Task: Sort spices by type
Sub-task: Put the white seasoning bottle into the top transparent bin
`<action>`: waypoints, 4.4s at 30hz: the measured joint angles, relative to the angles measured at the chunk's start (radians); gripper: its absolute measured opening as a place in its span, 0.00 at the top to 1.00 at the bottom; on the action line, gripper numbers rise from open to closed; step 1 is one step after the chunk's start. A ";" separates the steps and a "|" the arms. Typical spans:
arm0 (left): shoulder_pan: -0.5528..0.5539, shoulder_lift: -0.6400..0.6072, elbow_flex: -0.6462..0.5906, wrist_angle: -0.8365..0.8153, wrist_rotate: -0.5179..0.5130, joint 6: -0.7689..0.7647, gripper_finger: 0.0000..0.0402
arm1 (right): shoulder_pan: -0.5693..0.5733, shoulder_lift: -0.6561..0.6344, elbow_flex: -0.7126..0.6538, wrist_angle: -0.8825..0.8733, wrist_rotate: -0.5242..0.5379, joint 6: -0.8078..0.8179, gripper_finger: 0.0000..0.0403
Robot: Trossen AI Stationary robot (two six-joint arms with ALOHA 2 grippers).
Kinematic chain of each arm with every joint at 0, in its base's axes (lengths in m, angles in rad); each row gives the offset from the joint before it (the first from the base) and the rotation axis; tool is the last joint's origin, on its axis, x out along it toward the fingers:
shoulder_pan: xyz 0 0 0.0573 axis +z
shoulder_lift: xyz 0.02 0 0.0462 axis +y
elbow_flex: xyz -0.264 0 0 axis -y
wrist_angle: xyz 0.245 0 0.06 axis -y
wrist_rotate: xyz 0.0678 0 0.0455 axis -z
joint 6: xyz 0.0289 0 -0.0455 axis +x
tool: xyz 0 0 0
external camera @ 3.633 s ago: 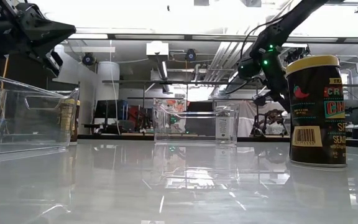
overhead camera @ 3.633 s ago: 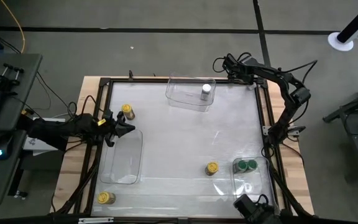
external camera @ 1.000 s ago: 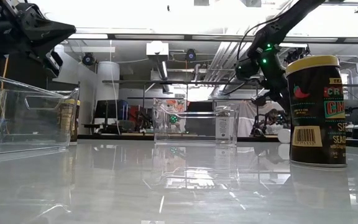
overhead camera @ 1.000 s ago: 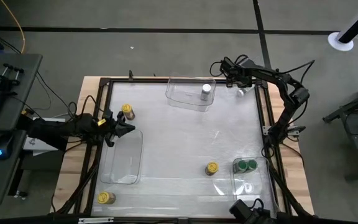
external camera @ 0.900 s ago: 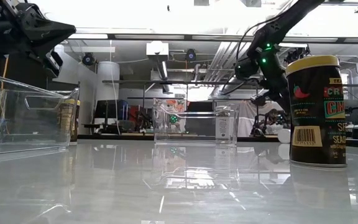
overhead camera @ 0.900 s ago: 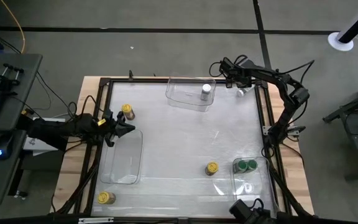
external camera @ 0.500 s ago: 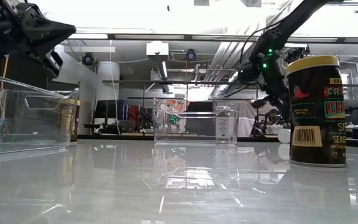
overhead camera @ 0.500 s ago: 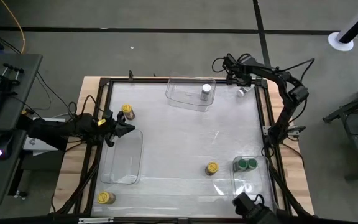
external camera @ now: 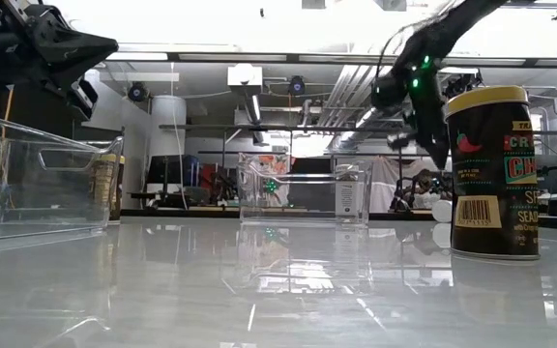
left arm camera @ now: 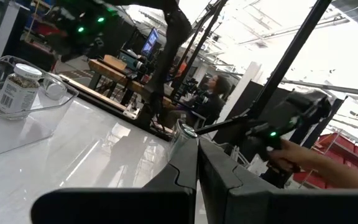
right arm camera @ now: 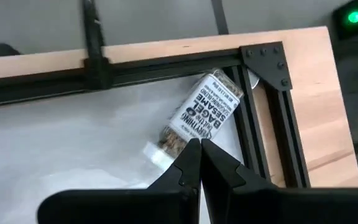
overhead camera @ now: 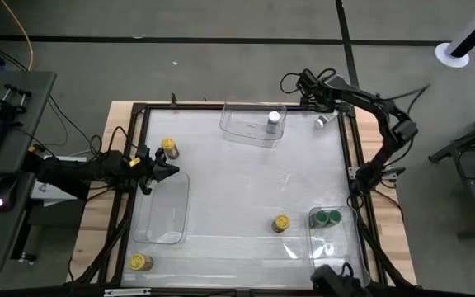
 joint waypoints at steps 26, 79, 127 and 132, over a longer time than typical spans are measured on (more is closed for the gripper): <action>0.000 0.000 0.000 0.000 0.000 0.000 1.00 | 0.325 -0.135 -0.634 0.726 0.539 0.465 1.00; 0.000 0.000 0.000 0.000 0.000 0.000 1.00 | 0.229 -0.022 -0.626 0.816 0.453 0.363 1.00; 0.000 0.001 0.000 0.000 0.000 0.000 1.00 | 0.472 -0.477 -0.470 0.470 -0.074 -0.446 0.97; 0.000 0.001 0.000 0.000 0.000 0.000 1.00 | 0.331 -0.386 -0.359 0.399 -0.219 -0.695 0.77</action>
